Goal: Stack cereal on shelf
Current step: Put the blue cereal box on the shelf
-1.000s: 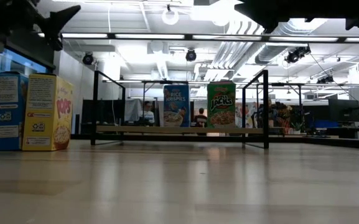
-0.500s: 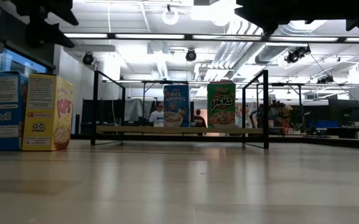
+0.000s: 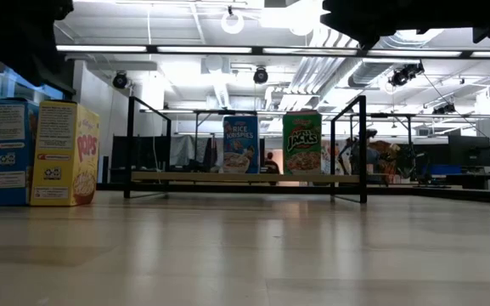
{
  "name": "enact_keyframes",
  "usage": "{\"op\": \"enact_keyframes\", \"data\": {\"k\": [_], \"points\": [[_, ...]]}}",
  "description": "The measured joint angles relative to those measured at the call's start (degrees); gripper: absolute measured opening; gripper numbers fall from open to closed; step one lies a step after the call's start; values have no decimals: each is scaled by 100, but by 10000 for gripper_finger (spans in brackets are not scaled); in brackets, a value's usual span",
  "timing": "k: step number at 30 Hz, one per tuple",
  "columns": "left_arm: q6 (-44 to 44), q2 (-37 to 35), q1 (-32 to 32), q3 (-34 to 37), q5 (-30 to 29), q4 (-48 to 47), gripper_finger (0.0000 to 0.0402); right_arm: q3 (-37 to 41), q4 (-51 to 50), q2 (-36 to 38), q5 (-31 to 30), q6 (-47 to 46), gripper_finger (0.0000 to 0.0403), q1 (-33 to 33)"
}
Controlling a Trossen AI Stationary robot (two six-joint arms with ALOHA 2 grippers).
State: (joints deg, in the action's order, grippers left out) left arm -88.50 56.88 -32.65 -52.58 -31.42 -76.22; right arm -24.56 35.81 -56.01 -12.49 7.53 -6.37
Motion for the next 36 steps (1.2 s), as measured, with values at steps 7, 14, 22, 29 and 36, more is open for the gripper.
{"op": "enact_keyframes", "data": {"k": [7,14,22,29,36], "points": [[-550,481,-392,1,-133,-55,243,0,-2,0,-1,-12,204,0],[-1296,701,-739,1,-240,-324,243,0,-2,0,-2,-17,204,0],[-1960,1172,-910,3,-315,-644,243,0,-2,0,-2,-13,204,0],[-2102,1552,-911,3,-397,-631,243,0,-2,0,-4,-118,204,0],[-2250,1772,-909,3,-400,-607,243,-2,-2,0,-2,-153,204,0]]}}
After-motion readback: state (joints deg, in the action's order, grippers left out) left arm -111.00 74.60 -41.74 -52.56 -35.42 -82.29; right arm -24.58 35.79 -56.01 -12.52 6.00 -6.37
